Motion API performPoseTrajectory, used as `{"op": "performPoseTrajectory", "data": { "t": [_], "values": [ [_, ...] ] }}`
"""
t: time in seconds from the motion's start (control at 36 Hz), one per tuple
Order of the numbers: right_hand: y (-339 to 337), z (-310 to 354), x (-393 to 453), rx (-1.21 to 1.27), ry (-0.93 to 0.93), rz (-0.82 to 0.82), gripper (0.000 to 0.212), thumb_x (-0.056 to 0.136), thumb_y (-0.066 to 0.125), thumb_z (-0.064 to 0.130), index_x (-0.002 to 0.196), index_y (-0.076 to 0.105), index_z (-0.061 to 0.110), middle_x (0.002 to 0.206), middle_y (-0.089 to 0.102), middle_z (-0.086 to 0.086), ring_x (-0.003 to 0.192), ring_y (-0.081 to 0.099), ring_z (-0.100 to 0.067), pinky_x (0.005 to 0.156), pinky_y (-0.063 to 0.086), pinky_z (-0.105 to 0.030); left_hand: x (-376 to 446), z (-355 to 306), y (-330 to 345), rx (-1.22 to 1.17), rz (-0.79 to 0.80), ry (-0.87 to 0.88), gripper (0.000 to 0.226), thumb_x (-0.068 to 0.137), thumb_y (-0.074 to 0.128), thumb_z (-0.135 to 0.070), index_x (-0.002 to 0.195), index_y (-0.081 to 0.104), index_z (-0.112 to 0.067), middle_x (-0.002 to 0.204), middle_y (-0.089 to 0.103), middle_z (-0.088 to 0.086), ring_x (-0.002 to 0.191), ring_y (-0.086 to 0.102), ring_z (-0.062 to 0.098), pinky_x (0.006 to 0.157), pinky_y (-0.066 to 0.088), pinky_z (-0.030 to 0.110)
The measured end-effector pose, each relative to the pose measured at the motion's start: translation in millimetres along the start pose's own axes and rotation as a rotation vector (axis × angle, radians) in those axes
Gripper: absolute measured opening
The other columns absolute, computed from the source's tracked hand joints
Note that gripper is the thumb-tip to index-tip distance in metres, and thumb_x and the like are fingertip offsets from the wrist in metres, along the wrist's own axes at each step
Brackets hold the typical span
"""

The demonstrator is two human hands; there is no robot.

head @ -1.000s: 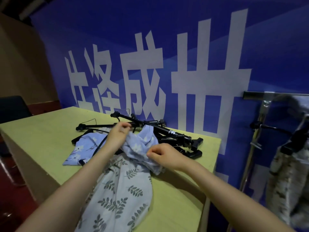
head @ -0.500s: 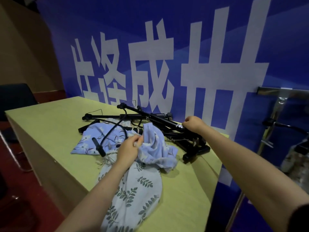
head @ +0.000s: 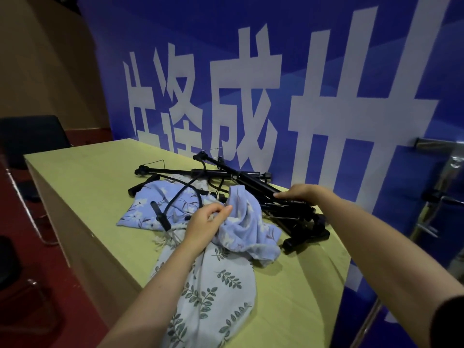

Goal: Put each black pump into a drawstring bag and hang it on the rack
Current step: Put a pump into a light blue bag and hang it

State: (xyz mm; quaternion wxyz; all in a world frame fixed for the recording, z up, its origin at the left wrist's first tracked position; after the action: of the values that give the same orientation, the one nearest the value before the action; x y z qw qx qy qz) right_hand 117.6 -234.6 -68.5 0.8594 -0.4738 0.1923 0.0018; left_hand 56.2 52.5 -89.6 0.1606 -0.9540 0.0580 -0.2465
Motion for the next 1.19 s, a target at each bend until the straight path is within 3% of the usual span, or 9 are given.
{"op": "performPoseTrajectory", "data": {
  "t": [0.11, 0.22, 0.28, 0.64, 0.81, 0.89, 0.97, 1.08, 1.19],
  "values": [
    [-4.9, 11.0, 2.9, -0.08, -0.083, -0.144, 0.074, 0.09, 0.052, 0.061, 0.133, 0.051, 0.001, 0.134, 0.053, -0.016, 0.119, 0.053, -0.032, 0.096, 0.042, -0.038, 2.3, 4.3, 0.0, -0.002, 0.006, -0.003, 0.046, 0.078, 0.053, -0.064, 0.068, 0.058, -0.02, 0.065, 0.054, -0.002, 0.067, 0.053, 0.017, 0.069, 0.044, 0.04],
    [-19.3, 23.4, -12.8, -0.115, -0.182, -0.255, 0.049, 0.095, 0.048, 0.056, 0.082, 0.058, 0.009, 0.083, 0.06, -0.009, 0.072, 0.055, -0.02, 0.067, 0.041, -0.03, 2.1, 5.4, -0.1, 0.02, 0.003, 0.004, 0.037, 0.079, 0.053, -0.063, 0.061, 0.054, -0.03, 0.06, 0.048, -0.01, 0.063, 0.048, 0.012, 0.066, 0.038, 0.034],
    [-28.5, 25.2, -21.7, -0.088, -0.208, -0.287, 0.048, 0.095, 0.048, 0.054, 0.077, 0.056, 0.011, 0.073, 0.06, -0.007, 0.064, 0.054, -0.019, 0.062, 0.041, -0.029, 2.8, 6.5, -1.2, 0.022, -0.002, 0.003, 0.039, 0.079, 0.053, -0.064, 0.063, 0.056, -0.028, 0.061, 0.049, -0.009, 0.064, 0.049, 0.012, 0.067, 0.04, 0.034],
    [-72.2, 7.6, -112.7, 0.203, -0.36, -0.583, 0.04, 0.096, 0.048, 0.05, 0.097, 0.06, 0.012, 0.076, 0.064, -0.007, 0.068, 0.06, -0.021, 0.058, 0.044, -0.029, -2.0, 5.0, -1.8, 0.072, -0.013, -0.05, 0.033, 0.096, 0.058, -0.028, 0.063, 0.055, -0.031, 0.057, 0.052, -0.013, 0.06, 0.048, 0.015, 0.062, 0.038, 0.032],
    [-76.5, 0.3, -151.1, 0.31, -0.424, -0.647, 0.042, 0.094, 0.05, 0.053, 0.106, 0.06, 0.015, 0.086, 0.068, -0.007, 0.082, 0.067, -0.026, 0.072, 0.056, -0.041, -3.9, -3.6, 7.5, 0.021, 0.002, -0.152, 0.029, 0.094, 0.06, -0.016, 0.083, 0.064, 0.01, 0.076, 0.056, 0.016, 0.074, 0.052, 0.023, 0.062, 0.041, 0.018],
    [-79.4, 3.7, -166.1, 0.354, -0.444, -0.675, 0.04, 0.094, 0.05, 0.053, 0.104, 0.061, 0.016, 0.083, 0.068, -0.007, 0.081, 0.068, -0.027, 0.073, 0.056, -0.045, -0.2, -20.7, 10.4, 0.042, 0.094, -0.144, 0.023, 0.095, 0.059, -0.017, 0.088, 0.064, 0.004, 0.08, 0.057, 0.015, 0.076, 0.053, 0.02, 0.068, 0.041, 0.026],
    [-80.4, 12.1, -179.8, 0.422, -0.467, -0.711, 0.04, 0.095, 0.049, 0.052, 0.104, 0.061, 0.015, 0.084, 0.069, -0.009, 0.081, 0.068, -0.028, 0.072, 0.055, -0.044, 4.2, -47.4, 7.6, -0.019, 0.164, -0.105, 0.009, 0.096, 0.057, -0.016, 0.1, 0.065, -0.018, 0.102, 0.065, 0.001, 0.094, 0.06, 0.011, 0.074, 0.045, 0.015],
    [-76.9, 19.1, -188.7, 0.544, -0.502, -0.729, 0.041, 0.093, 0.049, 0.053, 0.1, 0.063, 0.014, 0.08, 0.069, -0.004, 0.07, 0.068, -0.019, 0.068, 0.057, -0.044, 16.1, -96.7, -2.0, -0.082, 0.166, -0.012, 0.025, 0.099, 0.053, -0.025, 0.122, 0.055, -0.019, 0.118, 0.059, 0.0, 0.107, 0.057, 0.007, 0.079, 0.045, 0.012],
    [-72.8, 20.4, -196.0, 0.677, -0.547, -0.691, 0.043, 0.096, 0.05, 0.046, 0.092, 0.063, 0.006, 0.072, 0.064, -0.007, 0.06, 0.059, -0.013, 0.059, 0.048, -0.032, 38.9, -148.6, -13.7, -0.098, 0.112, 0.068, 0.038, 0.097, 0.051, -0.043, 0.129, 0.052, -0.024, 0.125, 0.057, -0.002, 0.117, 0.054, 0.014, 0.097, 0.041, 0.029]
  ]
}}
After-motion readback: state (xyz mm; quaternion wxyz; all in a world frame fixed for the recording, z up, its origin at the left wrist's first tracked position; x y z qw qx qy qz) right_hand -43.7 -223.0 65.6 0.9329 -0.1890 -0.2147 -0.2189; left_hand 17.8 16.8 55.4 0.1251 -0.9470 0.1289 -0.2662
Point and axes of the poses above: each hand's wrist, its own x-axis towards the middle knuckle, its own y-axis out of the palm, z = x × y, the point moved 7 cm from there along x, towards the middle knuckle
